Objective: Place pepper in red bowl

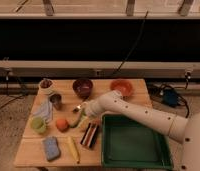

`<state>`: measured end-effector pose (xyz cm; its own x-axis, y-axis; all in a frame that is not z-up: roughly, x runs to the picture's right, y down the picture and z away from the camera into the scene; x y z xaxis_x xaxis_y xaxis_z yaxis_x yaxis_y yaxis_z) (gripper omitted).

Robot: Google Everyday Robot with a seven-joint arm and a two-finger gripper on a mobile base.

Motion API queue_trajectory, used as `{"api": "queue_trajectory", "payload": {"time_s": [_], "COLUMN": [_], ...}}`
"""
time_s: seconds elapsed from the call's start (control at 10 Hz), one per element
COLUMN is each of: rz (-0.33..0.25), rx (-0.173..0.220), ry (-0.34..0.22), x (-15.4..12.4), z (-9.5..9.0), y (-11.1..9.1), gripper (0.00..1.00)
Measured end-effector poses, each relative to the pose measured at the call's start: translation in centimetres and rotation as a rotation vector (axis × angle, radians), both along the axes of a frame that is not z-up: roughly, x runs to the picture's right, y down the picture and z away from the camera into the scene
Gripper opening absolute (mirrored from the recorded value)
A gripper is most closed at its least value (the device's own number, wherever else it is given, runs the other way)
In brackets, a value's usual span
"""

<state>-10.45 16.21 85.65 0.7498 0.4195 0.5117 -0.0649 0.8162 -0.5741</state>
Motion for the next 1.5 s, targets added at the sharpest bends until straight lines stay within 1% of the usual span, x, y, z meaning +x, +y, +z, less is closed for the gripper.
{"api": "queue_trajectory", "payload": {"time_s": [0.2, 0.6, 0.9, 1.3, 1.4, 1.5], "rz": [-0.005, -0.001, 0.0, -0.005, -0.007, -0.008], "rx": [-0.005, -0.018, -0.026, -0.032, -0.032, -0.033], "ry": [0.001, 0.017, 0.023, 0.023, 0.024, 0.025], "x": [0.0, 1.1, 1.5, 1.4, 1.5, 1.6], "z": [0.9, 2.4, 3.0, 3.3, 3.3, 3.3], "y": [-0.2, 0.0, 0.4, 0.7, 0.8, 0.9], "gripper": [0.8, 0.8, 0.8, 0.8, 0.76, 0.67]}}
